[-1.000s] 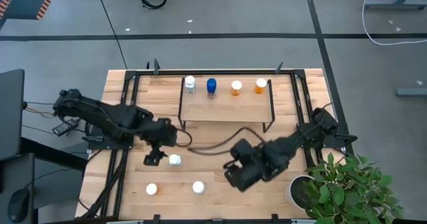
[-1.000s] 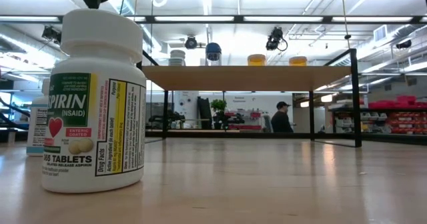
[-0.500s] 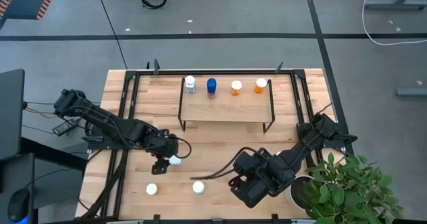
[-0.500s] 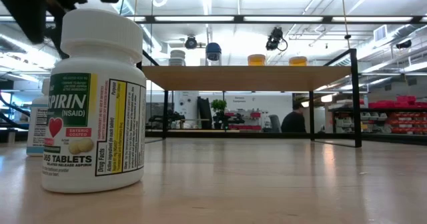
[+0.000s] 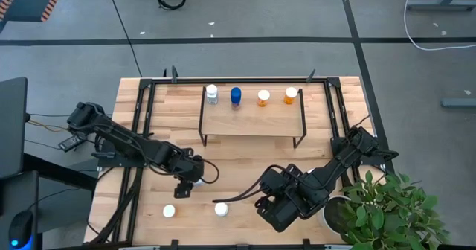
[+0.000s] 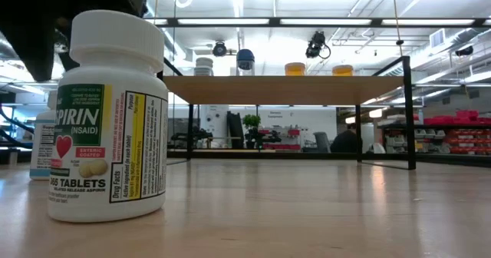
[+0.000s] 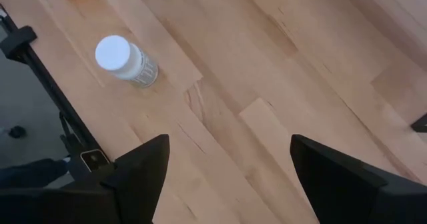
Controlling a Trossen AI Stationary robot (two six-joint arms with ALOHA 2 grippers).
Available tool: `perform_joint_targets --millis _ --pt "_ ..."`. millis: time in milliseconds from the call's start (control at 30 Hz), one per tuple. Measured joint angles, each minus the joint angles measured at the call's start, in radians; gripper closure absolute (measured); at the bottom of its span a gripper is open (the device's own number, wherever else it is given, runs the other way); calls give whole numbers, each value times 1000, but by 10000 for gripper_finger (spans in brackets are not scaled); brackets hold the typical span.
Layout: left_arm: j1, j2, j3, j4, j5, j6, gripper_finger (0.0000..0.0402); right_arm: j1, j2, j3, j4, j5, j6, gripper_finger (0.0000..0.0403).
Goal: Pick and place medicine bottles onto shelf by color
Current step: Put the white blue pill bottle on the shelf
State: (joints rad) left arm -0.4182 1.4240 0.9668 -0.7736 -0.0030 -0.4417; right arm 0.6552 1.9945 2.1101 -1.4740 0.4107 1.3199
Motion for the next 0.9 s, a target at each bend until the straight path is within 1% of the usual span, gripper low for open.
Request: perform_joint_targets --millis 233,400,500,700,833,900 --pt "7 61 0 9 -39 1 122 0 0 0 0 0 0 84" --pt "7 70 0 47 -48 -7 126 -7 0 0 4 8 7 84" --pt "8 70 0 47 -63 -19 146 -13 0 0 7 9 7 84" --pt "8 70 0 38 -50 -19 225 -18 0 0 7 9 8 84" --pt "8 69 8 28 1 -19 226 -18 0 0 7 9 8 84" --pt "8 69 38 -5 8 -16 226 -18 0 0 7 7 8 84"
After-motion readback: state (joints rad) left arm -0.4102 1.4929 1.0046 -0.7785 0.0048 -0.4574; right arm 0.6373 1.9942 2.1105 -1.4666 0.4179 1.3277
